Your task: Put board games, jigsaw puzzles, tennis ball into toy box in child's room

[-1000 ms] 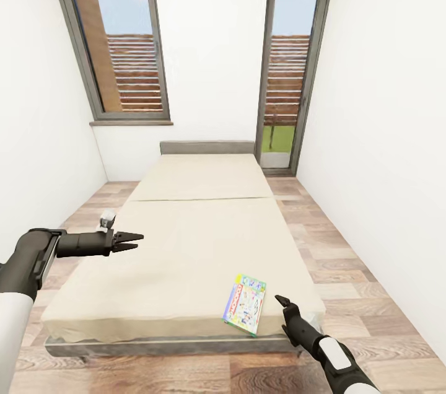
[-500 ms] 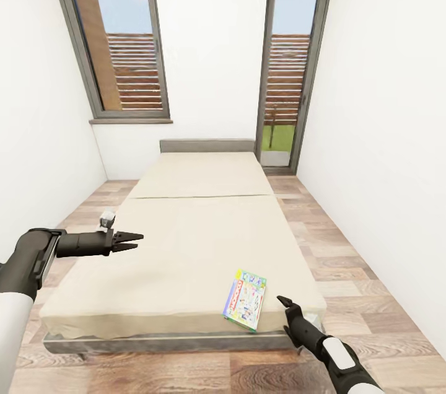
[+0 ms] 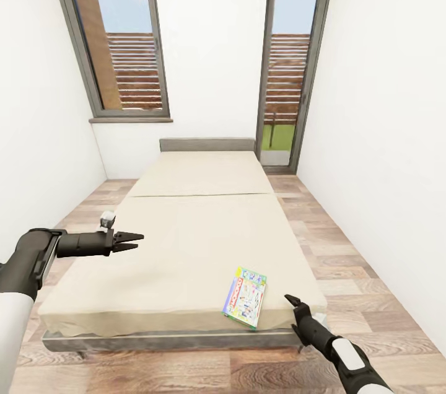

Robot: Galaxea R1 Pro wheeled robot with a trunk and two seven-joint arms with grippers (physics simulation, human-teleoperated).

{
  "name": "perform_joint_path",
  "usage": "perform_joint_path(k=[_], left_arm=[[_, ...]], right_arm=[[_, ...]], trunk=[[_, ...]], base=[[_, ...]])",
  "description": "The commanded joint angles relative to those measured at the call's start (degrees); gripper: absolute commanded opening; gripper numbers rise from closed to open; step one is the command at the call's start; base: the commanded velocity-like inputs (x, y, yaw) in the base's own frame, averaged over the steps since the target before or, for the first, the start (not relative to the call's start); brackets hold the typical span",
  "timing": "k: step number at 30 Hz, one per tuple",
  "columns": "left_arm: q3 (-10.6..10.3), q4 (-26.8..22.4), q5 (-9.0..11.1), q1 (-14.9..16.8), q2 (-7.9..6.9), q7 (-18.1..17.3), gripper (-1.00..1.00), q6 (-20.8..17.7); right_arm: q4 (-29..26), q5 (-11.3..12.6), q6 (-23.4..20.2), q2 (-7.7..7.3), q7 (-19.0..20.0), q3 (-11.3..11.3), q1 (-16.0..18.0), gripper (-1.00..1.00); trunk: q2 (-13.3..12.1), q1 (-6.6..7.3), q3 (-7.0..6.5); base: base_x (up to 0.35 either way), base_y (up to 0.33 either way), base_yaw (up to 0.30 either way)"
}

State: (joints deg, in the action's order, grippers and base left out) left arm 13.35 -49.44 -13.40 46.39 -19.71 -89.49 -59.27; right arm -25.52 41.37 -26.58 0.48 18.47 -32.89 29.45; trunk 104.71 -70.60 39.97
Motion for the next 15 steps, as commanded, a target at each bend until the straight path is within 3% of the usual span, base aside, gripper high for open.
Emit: perform_joint_path(k=[1,8,15], left_arm=[[0.2,0.0,-0.5,0.0,0.03,-0.5,1.0,-0.6],[0.2,0.0,-0.5,0.0,0.09,-0.5,1.0,-0.3],[0.2,0.0,-0.6,0.0,0.11,-0.5,1.0,-0.2]], right_arm=[[-0.1,0.2,-0.4,0.03,1.1,-0.4,-0.1,1.0],[-0.1,0.0,-0.1,0.03,7.9,-0.3,-0.3,1.0],[-0.1,-0.1,-0.3,-0.04,9.0,-0.2,-0.4,1.0]], trunk=[[0.0,0.01,0.06],[0.0,0.01,0.06],[0.0,0.01,0.06]], base=[[0.0,0.0,0.0],[0.0,0.0,0.0],[0.0,0.0,0.0]])
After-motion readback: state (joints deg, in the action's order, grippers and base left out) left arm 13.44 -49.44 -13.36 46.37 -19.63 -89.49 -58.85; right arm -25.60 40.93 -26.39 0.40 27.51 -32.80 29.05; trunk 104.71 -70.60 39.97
